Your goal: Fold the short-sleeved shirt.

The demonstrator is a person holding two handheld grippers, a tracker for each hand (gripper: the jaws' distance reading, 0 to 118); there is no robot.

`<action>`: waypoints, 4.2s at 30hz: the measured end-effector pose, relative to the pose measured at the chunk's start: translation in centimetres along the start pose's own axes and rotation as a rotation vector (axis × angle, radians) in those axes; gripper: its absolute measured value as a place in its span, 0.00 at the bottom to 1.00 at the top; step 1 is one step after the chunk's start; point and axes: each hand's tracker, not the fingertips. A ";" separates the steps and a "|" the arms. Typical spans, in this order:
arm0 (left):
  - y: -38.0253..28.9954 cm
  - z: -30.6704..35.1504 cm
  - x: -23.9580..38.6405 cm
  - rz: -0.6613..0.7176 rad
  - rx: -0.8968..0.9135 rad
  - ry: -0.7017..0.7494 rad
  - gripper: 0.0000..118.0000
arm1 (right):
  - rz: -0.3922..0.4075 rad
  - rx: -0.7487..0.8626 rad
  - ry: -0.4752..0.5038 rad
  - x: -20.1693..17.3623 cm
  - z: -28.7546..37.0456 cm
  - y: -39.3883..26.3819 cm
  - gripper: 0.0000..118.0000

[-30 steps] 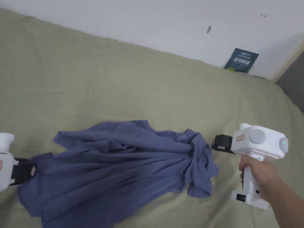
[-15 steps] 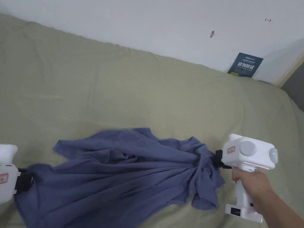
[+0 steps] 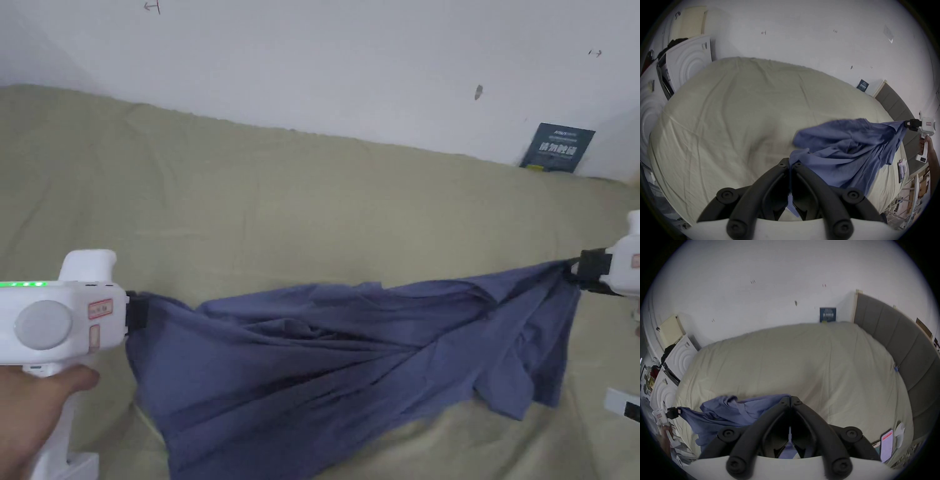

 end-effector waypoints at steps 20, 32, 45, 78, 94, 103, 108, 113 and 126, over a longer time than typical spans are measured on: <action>25.8 17.3 4.7 -0.001 0.532 0.005 0.00 | -0.030 0.438 0.096 -1.3 19.5 18.7 0.01; 31.9 14.1 6.6 -0.021 0.561 0.052 0.00 | -0.079 0.513 0.062 -1.6 18.5 22.4 0.01; 23.7 1.5 5.5 0.040 0.410 0.052 0.00 | -0.097 0.320 0.032 -0.4 6.7 16.0 0.01; -18.5 6.1 -7.0 0.135 -0.073 0.038 0.02 | -0.171 -0.133 -0.115 5.7 7.5 -33.4 0.08; -23.1 21.5 -6.8 -0.147 0.037 0.108 0.51 | -0.132 0.129 0.144 -5.2 21.6 -34.0 0.04; -21.5 13.9 -10.0 -0.125 -0.072 0.023 0.08 | -0.091 0.113 0.177 -7.3 21.8 -33.7 0.04; -19.4 8.0 -9.7 -0.165 -0.103 0.037 0.97 | -0.102 0.090 0.158 -7.3 21.8 -33.7 0.04; -17.7 4.7 -9.1 -0.212 -0.116 0.046 0.94 | -0.101 0.066 0.133 -7.1 21.9 -33.8 0.04; -17.1 4.5 -7.3 -0.267 -0.187 0.012 0.00 | 0.015 -0.036 0.105 -7.3 17.1 -28.9 0.04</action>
